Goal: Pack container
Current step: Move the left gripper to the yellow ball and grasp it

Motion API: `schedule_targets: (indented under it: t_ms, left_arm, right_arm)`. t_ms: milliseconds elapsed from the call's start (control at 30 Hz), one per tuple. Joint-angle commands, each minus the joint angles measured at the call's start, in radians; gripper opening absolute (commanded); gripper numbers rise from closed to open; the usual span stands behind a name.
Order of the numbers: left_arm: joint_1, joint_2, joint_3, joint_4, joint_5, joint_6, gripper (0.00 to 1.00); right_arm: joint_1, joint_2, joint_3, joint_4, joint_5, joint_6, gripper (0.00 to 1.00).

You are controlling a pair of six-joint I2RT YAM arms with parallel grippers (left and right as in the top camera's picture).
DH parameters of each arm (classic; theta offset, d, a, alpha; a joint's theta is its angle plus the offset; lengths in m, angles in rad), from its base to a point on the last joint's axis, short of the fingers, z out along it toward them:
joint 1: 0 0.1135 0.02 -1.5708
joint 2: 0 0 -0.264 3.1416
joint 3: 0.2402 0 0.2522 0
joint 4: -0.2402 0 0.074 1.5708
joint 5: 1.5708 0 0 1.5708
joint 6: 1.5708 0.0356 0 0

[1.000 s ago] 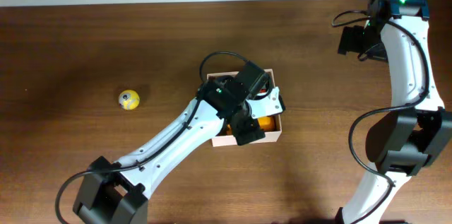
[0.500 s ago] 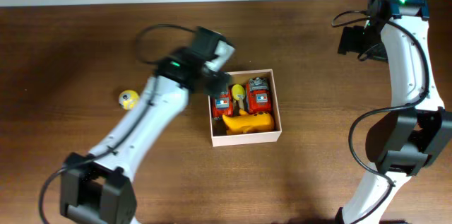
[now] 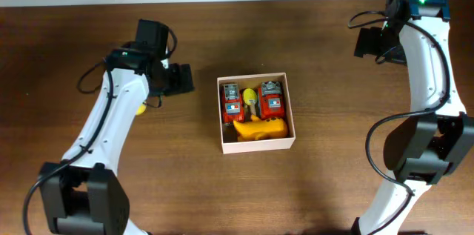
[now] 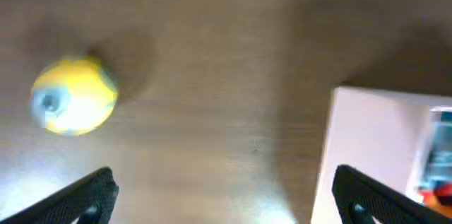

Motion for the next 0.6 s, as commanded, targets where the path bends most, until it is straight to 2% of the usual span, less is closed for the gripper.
schedule_targets:
  t_ms: [0, 300, 567]
  left_arm:
    - [0.056, 0.023, 0.013, -0.080, -0.114, -0.230, 0.99]
    - [0.115, 0.098, 0.012, -0.114, -0.123, -0.241, 0.99]
    - [0.118, 0.185, 0.011, -0.106, -0.202, -0.241, 0.99]
  right_arm:
    - [0.003, 0.004, -0.004, 0.002, -0.002, 0.004, 0.99]
    - [0.003, 0.004, -0.004, 0.002, -0.002, 0.004, 0.99]
    - [0.003, 0.004, -0.004, 0.002, -0.002, 0.004, 0.99]
